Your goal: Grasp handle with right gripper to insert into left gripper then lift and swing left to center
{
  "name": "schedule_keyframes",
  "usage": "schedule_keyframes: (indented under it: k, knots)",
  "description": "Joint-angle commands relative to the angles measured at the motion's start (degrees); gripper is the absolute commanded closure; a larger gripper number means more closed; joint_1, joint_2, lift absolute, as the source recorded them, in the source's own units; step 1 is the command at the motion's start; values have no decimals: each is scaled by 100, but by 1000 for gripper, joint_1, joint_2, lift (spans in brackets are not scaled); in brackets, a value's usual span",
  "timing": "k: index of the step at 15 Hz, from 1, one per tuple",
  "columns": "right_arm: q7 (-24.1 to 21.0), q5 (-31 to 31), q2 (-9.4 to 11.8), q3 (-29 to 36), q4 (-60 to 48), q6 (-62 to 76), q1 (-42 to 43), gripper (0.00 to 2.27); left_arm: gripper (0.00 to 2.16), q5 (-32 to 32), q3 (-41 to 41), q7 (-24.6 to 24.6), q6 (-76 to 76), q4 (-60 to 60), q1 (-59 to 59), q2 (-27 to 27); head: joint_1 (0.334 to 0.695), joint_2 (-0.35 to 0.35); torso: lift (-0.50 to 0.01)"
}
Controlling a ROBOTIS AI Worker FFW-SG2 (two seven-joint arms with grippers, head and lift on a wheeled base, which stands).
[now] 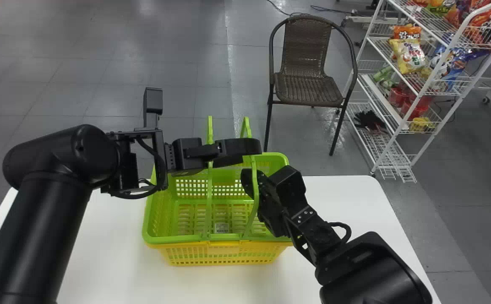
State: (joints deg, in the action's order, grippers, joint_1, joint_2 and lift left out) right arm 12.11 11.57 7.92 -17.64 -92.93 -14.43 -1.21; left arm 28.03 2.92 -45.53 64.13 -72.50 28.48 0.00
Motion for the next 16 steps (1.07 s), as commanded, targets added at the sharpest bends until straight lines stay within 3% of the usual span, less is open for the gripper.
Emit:
schedule_keyframes:
  k: [1, 11, 16]
  knots:
    - [-25, 21, -9, -108, 29, -12, 33, 2148, 154, 1, 7, 0, -36, 17, 0, -15, 695, -104, 0]
    - [-25, 179, -71, -302, 91, -65, 16, 2148, 154, 97, 16, -18, -106, 131, 26, -15, 695, -77, 0]
    - [-25, 38, 8, 437, -595, -82, -521, 2148, 154, 133, -2, -27, -106, 149, 26, -15, 695, -99, 0]
